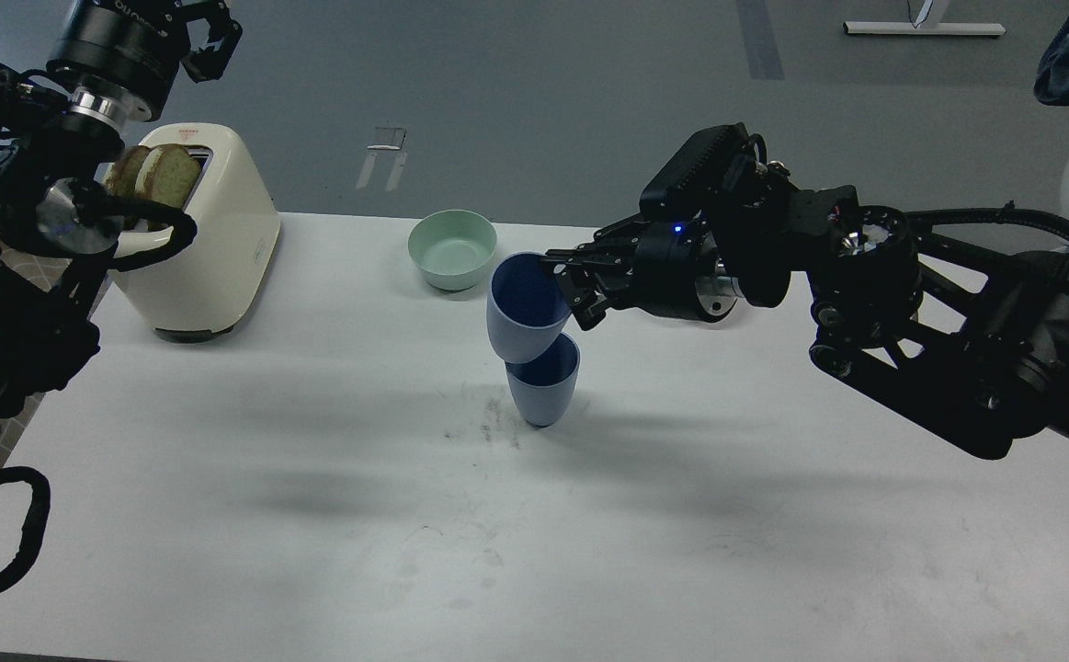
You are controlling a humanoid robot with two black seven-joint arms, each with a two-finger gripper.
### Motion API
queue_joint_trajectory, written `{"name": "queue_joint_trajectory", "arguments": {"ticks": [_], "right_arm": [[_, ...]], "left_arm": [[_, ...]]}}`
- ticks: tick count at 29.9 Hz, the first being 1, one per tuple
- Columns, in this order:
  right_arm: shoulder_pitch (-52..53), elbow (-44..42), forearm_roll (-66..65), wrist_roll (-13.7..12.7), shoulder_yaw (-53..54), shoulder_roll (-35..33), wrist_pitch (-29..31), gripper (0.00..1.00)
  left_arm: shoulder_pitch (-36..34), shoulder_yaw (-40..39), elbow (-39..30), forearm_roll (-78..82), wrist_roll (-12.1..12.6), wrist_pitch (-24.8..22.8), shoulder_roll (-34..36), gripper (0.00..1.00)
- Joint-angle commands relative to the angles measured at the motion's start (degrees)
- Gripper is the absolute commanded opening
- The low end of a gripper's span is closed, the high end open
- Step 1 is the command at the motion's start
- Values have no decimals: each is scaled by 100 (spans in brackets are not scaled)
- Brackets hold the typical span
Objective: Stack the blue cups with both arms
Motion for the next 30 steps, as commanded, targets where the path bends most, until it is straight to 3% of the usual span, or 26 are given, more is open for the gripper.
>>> {"name": "queue_joint_trajectory", "arguments": {"ticks": [1,30], "right_arm": [[33,-2,-9,-15,-112,-8,0,0],[-213,6,-9,-112,-103,-157,0,0]], "left_arm": [[1,-6,0,0,0,0,14,97],[10,-6,0,0,-9,-8,23,97]]}}
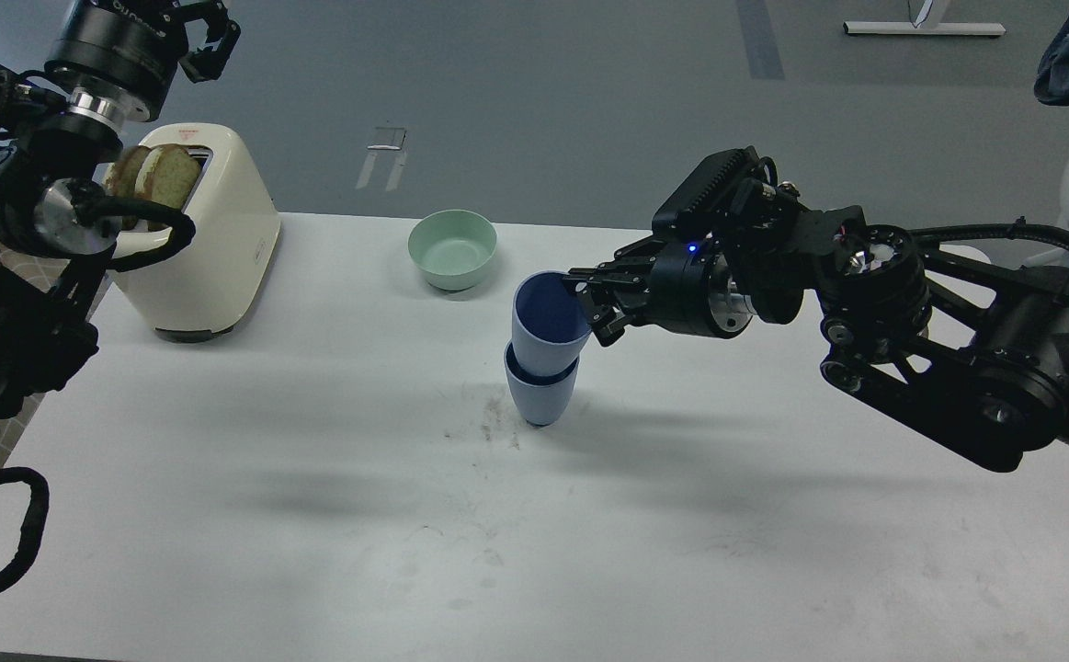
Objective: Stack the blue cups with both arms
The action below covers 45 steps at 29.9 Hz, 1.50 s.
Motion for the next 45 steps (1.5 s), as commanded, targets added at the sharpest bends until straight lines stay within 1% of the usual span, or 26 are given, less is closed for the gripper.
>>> {"name": "queue_joint_trajectory", "arguments": {"ticks": [1,2,5,7,8,9,10,11,13,17,18,19,21,22,23,24,25,27,29,31,33,34,38,41,42,45], "right_arm": [[-61,0,-8,-26,19,8,-1,0],[-96,0,-8,-87,36,8,-1,1],[-114,0,-8,-167,54,8,-1,18],[-123,0,-8,-167,63,8,-1,23],[-132,0,-8,-167,63,8,-1,30],[-140,0,-8,-167,63,8,-1,35],[-141,-9,-8,-167,63,8,-1,37],[-149,-9,-8,-167,63,8,-1,41],[-184,-18,-8,-167,72,8,-1,44],[-237,-18,0,-167,98,17,-1,45],[-246,-18,0,-158,107,17,-1,47],[-272,-9,0,-158,150,17,-1,53],[-307,-9,0,-158,221,17,-1,59],[-334,-9,9,-158,326,34,-1,69],[-351,-18,35,-150,474,61,-1,87],[-352,-26,62,-149,572,70,-1,96],[-352,-44,71,-158,834,87,-1,99],[-352,-70,80,-158,1168,131,-1,99],[-352,-140,97,-158,1783,254,-1,100],[-308,-429,106,-158,2739,455,-1,100],[-308,-553,97,-158,3260,614,-1,100],[-299,-667,106,-158,3706,754,-1,100],[-334,-765,132,-123,4676,817,-1,100],[-430,-1071,474,-123,5326,799,-1,100],[-465,-1316,814,-123,5658,790,-1,100],[-466,-1975,1789,-123,6109,677,-1,100]], "left_arm": [[1,0,-7,0,0,-3,0,97],[1,0,-7,0,0,-3,0,97],[1,0,-7,0,0,6,0,97],[1,0,-7,0,0,-3,-9,97],[1,0,2,0,0,6,-17,97],[1,0,-7,0,0,-3,-26,97],[1,0,-7,0,0,6,-26,97],[1,0,-7,0,0,6,-35,97],[1,0,-7,0,0,6,-44,97],[1,9,-7,0,0,-3,-35,97],[1,9,-7,0,0,-3,-26,97],[1,0,-7,0,0,-3,-26,97],[1,0,-7,0,0,-3,-26,97],[1,0,2,0,0,-3,-18,97],[1,0,-7,0,0,-3,-18,97],[1,0,-7,0,0,-3,-9,97],[1,0,-7,0,0,-3,0,97],[1,0,-7,0,-9,-3,0,97],[1,0,-7,0,0,-3,0,97],[1,9,-7,0,-9,-3,0,97],[9,35,-7,0,-17,-3,0,97],[9,53,2,0,-17,-3,-9,97],[45,18,20,-26,-44,-3,-44,97],[88,9,28,-44,-44,-3,-44,97],[115,9,28,-44,-44,-3,-44,98],[124,9,20,-52,-44,-3,-44,97]]}}
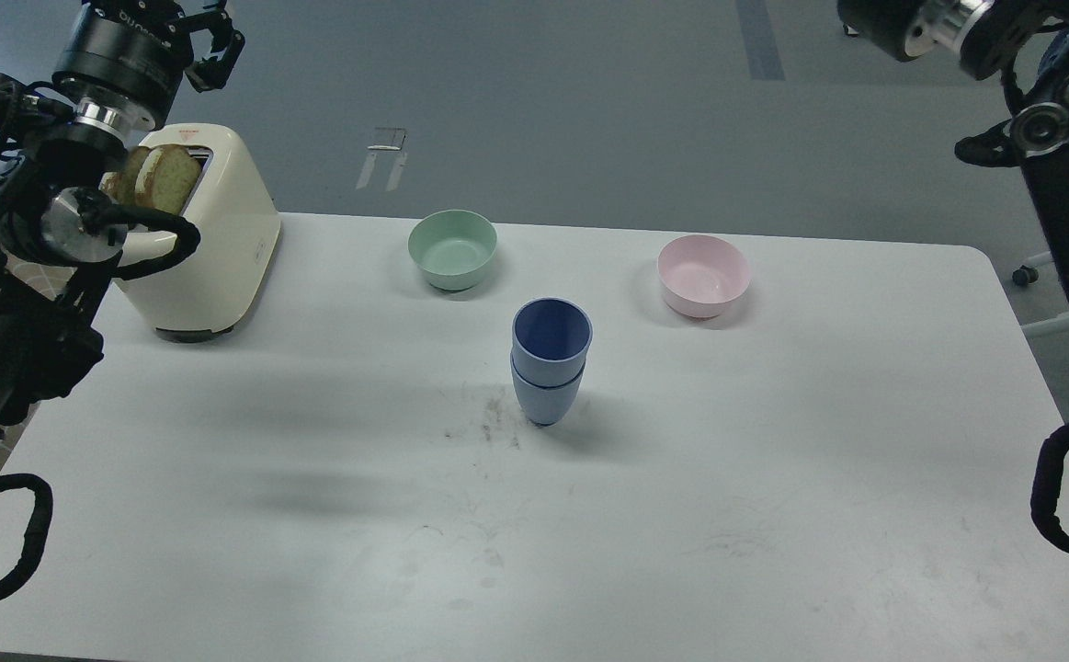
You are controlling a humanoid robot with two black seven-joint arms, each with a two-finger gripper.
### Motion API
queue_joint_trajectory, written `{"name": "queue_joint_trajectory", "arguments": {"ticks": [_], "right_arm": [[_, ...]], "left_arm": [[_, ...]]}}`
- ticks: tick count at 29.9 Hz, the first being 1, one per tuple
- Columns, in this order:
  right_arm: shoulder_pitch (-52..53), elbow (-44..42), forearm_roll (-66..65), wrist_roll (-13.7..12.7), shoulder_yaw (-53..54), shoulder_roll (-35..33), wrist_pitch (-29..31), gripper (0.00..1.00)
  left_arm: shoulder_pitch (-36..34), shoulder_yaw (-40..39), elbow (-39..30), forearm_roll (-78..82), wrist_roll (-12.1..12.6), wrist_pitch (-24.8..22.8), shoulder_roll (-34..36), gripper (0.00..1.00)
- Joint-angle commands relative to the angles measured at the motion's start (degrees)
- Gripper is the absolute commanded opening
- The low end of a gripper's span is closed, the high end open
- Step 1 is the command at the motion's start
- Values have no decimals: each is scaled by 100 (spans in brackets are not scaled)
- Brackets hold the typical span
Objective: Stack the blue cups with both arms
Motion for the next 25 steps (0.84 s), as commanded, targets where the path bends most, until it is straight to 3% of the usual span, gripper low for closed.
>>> {"name": "queue_joint_trajectory", "arguments": {"ticks": [1,14,20,25], "right_arm": [[-25,-664,1086,0,488,-140,1,100],[-981,-947,5507,0,1033,-545,-444,100],[-1325,-929,5702,9,1384,-519,-461,100],[-1422,-859,5711,9,1420,-510,-461,100]], "left_arm": [[15,-2,-8,-5,0,0,1,98],[15,-54,-17,-31,34,-175,45,98],[199,-309,1,-496,70,-588,10,98],[208,-275,-17,-559,96,-659,1,98]]}}
